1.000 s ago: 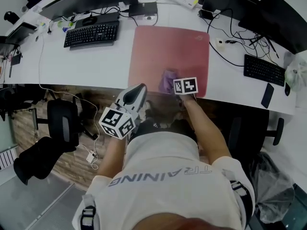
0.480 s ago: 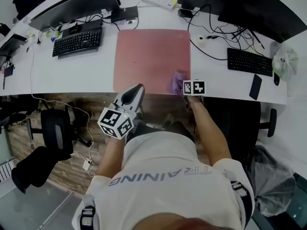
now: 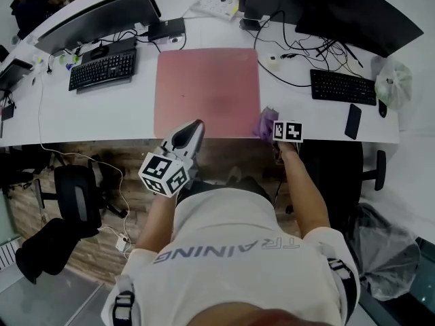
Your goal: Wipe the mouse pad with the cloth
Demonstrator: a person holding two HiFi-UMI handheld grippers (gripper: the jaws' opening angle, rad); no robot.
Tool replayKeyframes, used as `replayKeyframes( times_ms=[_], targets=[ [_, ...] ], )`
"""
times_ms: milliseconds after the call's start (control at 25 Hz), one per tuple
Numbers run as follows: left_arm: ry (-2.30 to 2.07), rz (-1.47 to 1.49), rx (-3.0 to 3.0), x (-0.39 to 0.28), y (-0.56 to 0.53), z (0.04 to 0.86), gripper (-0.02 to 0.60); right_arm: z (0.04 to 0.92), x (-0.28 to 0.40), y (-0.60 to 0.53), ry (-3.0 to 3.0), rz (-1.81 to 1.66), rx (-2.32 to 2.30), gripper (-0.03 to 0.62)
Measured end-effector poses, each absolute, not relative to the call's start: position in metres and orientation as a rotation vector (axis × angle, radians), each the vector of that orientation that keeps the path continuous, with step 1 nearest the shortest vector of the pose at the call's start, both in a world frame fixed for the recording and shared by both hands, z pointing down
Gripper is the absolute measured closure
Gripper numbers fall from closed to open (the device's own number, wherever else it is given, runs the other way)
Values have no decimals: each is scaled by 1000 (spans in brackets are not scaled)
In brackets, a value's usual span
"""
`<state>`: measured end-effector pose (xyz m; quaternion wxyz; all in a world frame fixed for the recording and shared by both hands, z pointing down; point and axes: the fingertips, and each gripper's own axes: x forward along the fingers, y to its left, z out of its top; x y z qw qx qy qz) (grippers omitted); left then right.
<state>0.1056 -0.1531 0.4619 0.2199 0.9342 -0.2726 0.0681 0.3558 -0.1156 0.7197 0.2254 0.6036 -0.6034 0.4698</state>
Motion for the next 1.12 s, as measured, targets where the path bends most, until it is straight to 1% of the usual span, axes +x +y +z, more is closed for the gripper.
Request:
replayKeyframes(
  times_ms=[200,360,600,840,1120],
  targets=[
    [-752,195,2605,98,-164,458,549,717,372,-101,-1602,1299,1742,505],
    [-787,202,2582,81,-178,456,549,699,366,-100,-1605,1265,1836,505],
    [-850,201,2578,51,-199,447,549,659,345,-118,-1646,1072,1956,505],
    [-929,199,2582,17,-217,435,549,586,313,-153,-1815,863,2036,505],
    [-1011,198,2678,-10,-237,402,549,471,275,-188,-2017,599,2105,505]
  ],
)
